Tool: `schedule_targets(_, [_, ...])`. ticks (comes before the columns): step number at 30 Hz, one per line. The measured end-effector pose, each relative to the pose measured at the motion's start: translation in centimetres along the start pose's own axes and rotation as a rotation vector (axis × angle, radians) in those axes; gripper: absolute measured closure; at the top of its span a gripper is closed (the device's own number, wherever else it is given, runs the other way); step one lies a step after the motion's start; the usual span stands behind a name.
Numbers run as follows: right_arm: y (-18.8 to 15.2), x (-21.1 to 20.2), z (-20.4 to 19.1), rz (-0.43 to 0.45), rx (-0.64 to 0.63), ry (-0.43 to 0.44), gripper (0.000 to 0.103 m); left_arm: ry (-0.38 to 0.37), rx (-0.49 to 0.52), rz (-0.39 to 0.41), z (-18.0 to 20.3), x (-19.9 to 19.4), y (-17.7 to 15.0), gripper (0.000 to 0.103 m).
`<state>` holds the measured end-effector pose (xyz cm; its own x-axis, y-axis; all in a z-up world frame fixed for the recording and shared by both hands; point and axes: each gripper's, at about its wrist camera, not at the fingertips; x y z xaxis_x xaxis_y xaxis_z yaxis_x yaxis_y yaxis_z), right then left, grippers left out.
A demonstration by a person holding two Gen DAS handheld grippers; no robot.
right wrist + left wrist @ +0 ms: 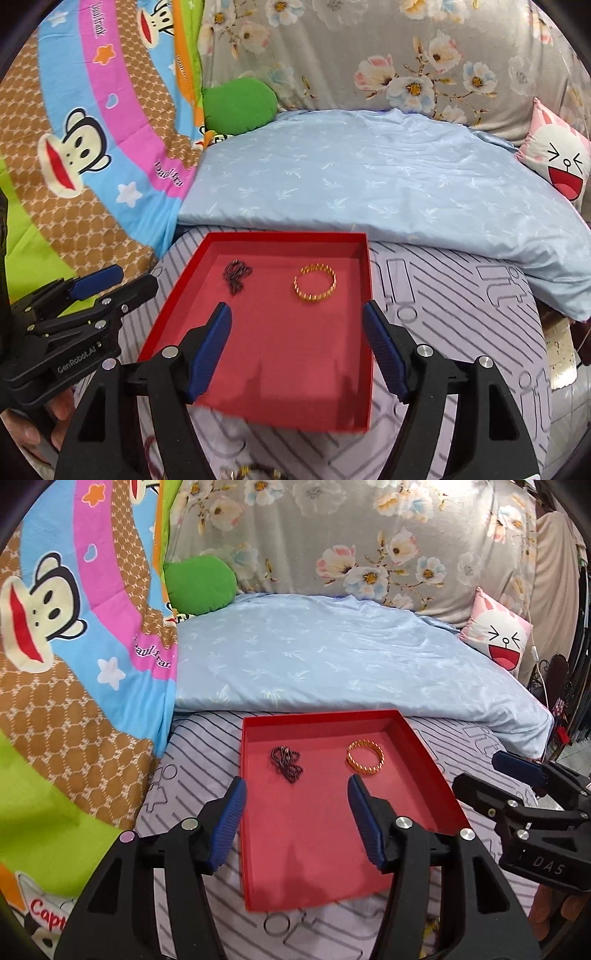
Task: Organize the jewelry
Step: 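Lift both open grippers out of the tray back over the jewelry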
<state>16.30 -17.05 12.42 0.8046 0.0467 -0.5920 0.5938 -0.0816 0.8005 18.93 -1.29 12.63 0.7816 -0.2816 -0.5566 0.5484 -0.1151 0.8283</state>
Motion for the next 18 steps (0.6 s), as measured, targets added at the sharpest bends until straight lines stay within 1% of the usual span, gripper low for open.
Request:
schedule_targets(3, [-2.5, -2.4, -0.1, -0.003, -0.015, -0.017, 0.032, -0.003, -0.001, -0.008, 0.1, -2.0, -1.8, 0.047])
schedule_targets(5, [-3.9, -3.3, 0.0, -0.014, -0.014, -0.022, 0.032, -0.012, -0.012, -0.028, 0.0, -3.0, -3.4, 0.047])
schedule_targets(8, [-7.0, -4.9, 0.1, -0.039, -0.005, -0.03, 0.032, -0.001, -0.015, -0.057, -0.1, -4.0, -6.0, 0.046])
schedule_targets(10, [-8.6, -5.7, 0.2, -0.049, -0.001, -0.04, 0.032, 0.013, -0.02, -0.074, -0.2, -4.4, -7.7, 0.045])
schedule_targets(13, [-11.3, -6.6, 0.4, -0.072, 0.013, -0.054, 0.033, 0.013, -0.066, -0.12, -0.8, -5.0, -10.7, 0.045])
schedule_targets(17, [-14.3, -7.4, 0.7, -0.099, 0.034, -0.072, 0.032, 0.029, -0.078, -0.138, -0.8, -6.1, -13.7, 0.045])
schedule_targets(18, [-14.8, -7.5, 0.8, -0.105, 0.035, -0.079, 0.032, 0.026, -0.079, -0.143, -0.8, -6.3, -14.2, 0.043])
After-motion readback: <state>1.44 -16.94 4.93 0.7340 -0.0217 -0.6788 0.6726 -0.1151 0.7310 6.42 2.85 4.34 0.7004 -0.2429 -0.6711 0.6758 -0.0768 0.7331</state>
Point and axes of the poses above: each gripper's, at about its wrist camera, not at the fingertips, and x roughly the way its jaws point, z to its right, y to its top, and after that the axes turned 6 degrees about z, right-handed
